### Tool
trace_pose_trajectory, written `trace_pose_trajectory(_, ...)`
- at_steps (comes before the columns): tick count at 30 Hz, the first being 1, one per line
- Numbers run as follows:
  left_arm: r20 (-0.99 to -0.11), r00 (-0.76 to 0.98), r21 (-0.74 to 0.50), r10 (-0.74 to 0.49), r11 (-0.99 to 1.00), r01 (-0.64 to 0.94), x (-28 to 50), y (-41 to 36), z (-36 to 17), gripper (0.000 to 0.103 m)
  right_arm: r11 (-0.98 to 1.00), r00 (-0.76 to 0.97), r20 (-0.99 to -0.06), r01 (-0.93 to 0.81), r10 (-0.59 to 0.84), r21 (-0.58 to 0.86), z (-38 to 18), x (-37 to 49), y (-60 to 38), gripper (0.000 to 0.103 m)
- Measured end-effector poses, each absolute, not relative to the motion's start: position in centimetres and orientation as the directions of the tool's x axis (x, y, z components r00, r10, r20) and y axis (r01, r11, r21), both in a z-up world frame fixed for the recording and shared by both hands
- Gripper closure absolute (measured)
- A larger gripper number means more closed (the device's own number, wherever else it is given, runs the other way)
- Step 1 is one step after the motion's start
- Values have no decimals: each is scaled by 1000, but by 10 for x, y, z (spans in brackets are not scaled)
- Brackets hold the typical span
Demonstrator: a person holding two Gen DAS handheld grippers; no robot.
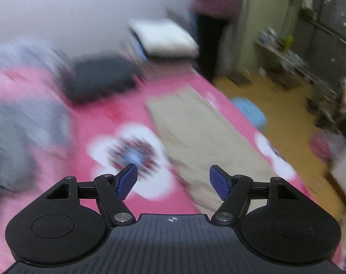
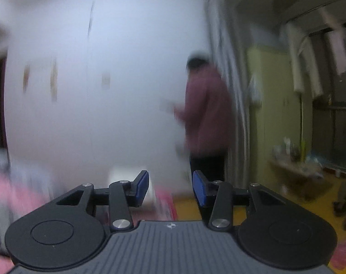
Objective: Fold clothes
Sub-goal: 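Move both open grippers to the trouser waistband end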
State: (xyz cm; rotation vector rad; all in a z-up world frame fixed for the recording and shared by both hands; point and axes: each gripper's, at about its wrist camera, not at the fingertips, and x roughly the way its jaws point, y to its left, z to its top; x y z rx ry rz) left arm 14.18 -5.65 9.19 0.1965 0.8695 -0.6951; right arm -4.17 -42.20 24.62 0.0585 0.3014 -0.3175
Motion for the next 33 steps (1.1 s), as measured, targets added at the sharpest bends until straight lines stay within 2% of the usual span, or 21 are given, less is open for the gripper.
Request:
trace_pose_trajectory(3, -782, 383, -138, -492, 735, 664, 144, -93, 48, 33, 957, 819, -505, 282, -274, -63, 170, -1, -402, 58)
trace_pose_trajectory(6, -815, 329, -149, -477, 721, 677, 152, -122, 11, 34, 960, 713, -665, 278, -222, -21, 96, 44, -383, 59)
trace_pose_trajectory(8, -820, 282, -189, -498, 701, 688, 160, -132, -12, 37, 959, 636, -752, 282, -173, 18, 46, 77, -372, 60)
trace_pose_trajectory(10, -827, 263, -184, -497, 681, 709, 168, -142, -30, 40, 963, 599, -791, 264, -127, 45, 10, 105, -357, 61)
trace_pose_trajectory(16, -849, 162, -215, -503, 608, 764, 173, -157, -75, 42, 986, 600, -797, 162, -76, 28, -48, 181, -340, 63)
trace_pose_trajectory(22, -912, 57, -243, -405, 650, 720, 180, -158, -119, 42, 994, 570, -818, 107, -77, -19, -103, 233, -352, 59)
trace_pose_trajectory(26, -909, 23, -292, -416, 676, 676, 186, -150, -116, 41, 995, 536, -841, 92, -77, -32, -78, 238, -352, 61)
trace_pose_trajectory(29, -904, 14, -316, -427, 690, 651, 187, -144, -109, 41, 998, 590, -807, 48, 0, 35, -48, 241, -352, 62)
trace_pose_trajectory(33, -903, 10, -322, -430, 691, 647, 187, -143, -111, 41, 997, 615, -785, -46, 77, 61, -60, 277, -339, 62)
